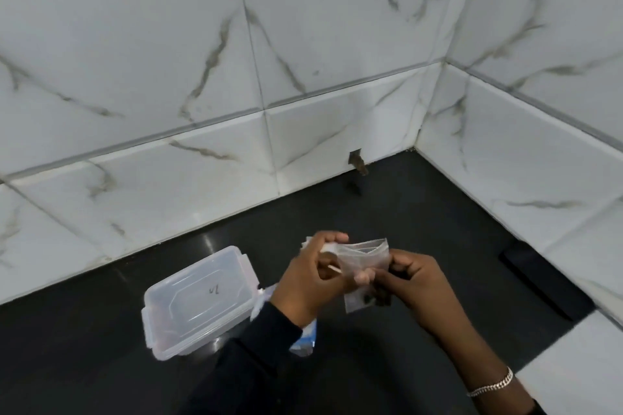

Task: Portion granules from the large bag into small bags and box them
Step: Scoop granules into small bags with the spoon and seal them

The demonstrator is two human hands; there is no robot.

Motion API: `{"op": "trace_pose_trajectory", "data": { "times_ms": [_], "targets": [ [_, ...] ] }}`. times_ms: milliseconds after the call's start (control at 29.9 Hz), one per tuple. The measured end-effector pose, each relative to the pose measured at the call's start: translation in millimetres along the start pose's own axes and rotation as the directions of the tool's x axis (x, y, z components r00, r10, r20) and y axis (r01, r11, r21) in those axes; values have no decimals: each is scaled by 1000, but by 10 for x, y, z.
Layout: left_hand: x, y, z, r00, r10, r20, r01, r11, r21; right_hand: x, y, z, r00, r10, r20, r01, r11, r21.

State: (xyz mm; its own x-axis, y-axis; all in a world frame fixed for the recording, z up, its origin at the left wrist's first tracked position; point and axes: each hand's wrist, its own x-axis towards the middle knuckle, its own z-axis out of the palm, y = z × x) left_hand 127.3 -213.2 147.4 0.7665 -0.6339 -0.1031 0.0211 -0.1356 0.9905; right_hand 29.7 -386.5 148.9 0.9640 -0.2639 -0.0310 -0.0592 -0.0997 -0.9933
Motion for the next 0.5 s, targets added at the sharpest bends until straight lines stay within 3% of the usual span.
{"op": "trace_pose_trajectory", "data": {
  "times_ms": [234, 401, 502],
  "targets": [
    [397, -585, 861, 994, -78, -78, 92, 976, 200, -128, 722, -425, 922, 167, -349, -163, 986, 42],
    [691, -1033, 1192, 987, -161, -18, 158, 937, 310, -205, 1124, -598, 846, 336, -414, -248, 935, 252],
    [801, -1203, 1302, 974, -219, 58, 193, 936, 295, -215, 1260, -679, 858, 376, -351, -278, 913, 299]
  ]
}}
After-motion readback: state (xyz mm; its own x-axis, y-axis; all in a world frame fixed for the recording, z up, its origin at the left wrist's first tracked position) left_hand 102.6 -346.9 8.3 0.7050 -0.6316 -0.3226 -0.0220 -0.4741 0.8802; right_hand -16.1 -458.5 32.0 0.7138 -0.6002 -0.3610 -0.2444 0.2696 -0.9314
